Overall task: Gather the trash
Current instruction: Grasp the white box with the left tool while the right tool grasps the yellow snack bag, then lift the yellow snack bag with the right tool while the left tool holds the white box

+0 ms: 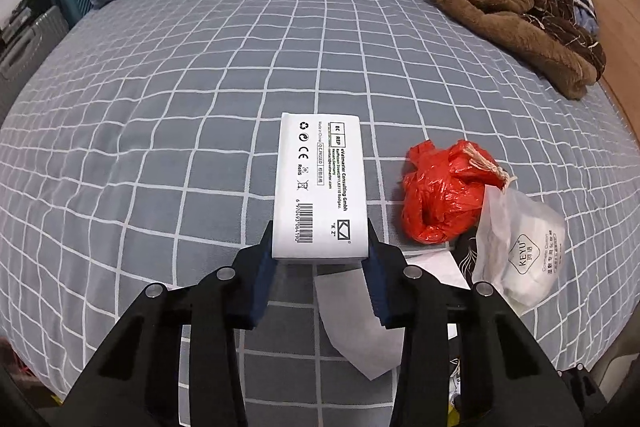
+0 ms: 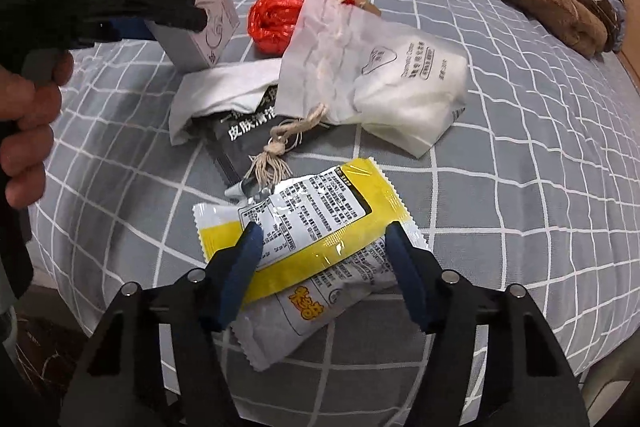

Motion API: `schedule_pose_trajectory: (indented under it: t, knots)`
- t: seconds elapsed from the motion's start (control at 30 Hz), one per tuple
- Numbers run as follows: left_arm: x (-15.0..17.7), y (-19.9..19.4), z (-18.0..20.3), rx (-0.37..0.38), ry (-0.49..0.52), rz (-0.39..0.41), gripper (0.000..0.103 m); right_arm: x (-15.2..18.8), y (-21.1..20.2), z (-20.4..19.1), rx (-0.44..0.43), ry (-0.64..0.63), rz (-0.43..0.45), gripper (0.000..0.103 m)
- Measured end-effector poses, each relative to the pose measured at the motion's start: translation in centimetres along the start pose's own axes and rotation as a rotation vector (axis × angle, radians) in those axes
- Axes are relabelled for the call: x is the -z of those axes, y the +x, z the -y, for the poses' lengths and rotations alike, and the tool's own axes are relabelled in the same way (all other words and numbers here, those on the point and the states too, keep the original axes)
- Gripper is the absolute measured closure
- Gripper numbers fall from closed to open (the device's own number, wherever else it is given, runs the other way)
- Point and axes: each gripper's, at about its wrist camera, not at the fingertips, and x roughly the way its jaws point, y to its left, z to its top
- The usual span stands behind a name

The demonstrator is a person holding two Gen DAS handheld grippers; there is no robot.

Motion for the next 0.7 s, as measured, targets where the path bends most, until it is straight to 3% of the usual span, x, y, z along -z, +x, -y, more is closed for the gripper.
schedule_pose_trajectory:
  t: [0.1, 0.2, 0.27, 0.6, 0.7]
  knots:
    - [0.1, -0.3, -0.3, 0.015, -0.019, -0.004, 0.064, -0.2, -1.1, 1.2, -0.023, 0.071, 0.016, 0.044]
    - [0.4, -0.8, -0.4, 0.018, -0.018, 0.004, 0.064, -0.5, -2.1, 1.0, -0.025, 0.065, 0.041, 0.017]
    - [0.7, -1.4, -0.5, 0.02, -0.02, 0.011, 0.064, -0.6, -2.4, -0.2, -0.014, 0.007, 0.053, 0.012]
    - [1.9, -3.1, -0.9, 0.021, -0.004, 0.021, 0.064, -0.3, -0.3, -1.5, -0.009, -0.023, 0.004, 0.012]
    - [2.0, -3.4, -1.1, 0.026, -0.007, 0.026, 0.064, -0.2, -0.1, -1.3, -0.011, -0.006, 0.0, 0.025]
